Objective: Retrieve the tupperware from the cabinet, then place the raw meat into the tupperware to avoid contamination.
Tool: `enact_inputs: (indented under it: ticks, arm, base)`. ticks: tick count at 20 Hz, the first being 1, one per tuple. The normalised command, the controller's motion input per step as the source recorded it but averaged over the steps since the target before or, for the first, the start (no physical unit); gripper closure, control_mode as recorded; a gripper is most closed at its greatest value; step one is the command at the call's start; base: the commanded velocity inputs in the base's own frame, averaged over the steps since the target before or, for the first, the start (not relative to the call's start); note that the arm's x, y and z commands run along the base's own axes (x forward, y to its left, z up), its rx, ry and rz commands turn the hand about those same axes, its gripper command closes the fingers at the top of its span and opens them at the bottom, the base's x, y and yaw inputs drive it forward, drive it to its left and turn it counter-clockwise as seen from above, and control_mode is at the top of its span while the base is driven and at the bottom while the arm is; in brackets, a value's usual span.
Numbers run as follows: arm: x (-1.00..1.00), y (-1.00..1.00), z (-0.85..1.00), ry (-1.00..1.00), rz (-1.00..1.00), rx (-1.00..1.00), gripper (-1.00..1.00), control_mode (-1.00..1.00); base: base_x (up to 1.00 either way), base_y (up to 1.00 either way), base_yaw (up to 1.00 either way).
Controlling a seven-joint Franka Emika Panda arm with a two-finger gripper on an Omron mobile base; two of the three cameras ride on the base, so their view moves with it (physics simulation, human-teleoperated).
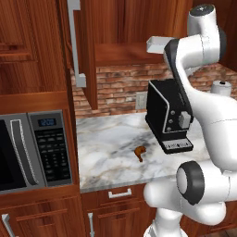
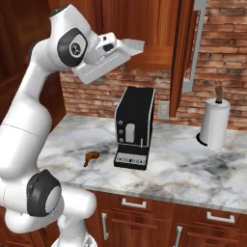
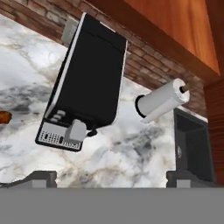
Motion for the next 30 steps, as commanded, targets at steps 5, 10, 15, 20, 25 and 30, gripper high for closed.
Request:
enact_inputs:
  ticks: [5,10,15,20,25,30]
  arm:
    - [0.23,0.2,0.16,-0.06,0.28,-0.15,-1.0,-1.0]
    - [0.4,0.37,0.0,-0.01,0.25,-0.1,-1.0,-1.0]
    - [0.28,0.46,0.31,0.0,0.15,-0.13,-1.0,-1.0]
    - [0.22,0.39,0.4,0.0,0.08,-0.11,-1.0,-1.0]
    - [0.34,0.13,0.15,0.01,0.01,-0.05,-1.0,-1.0]
    - [0.31,-0.03,0.0,0.02,0.0,0.0,-1.0,-1.0]
  base:
    - [0.0,0.0,0.0]
    - [0.0,0.0,0.0]
    - [0.0,0.0,0.0]
    - [0.0,0.0,0.0]
    - [0.0,0.0,0.0]
    - [0.0,0.0,0.0]
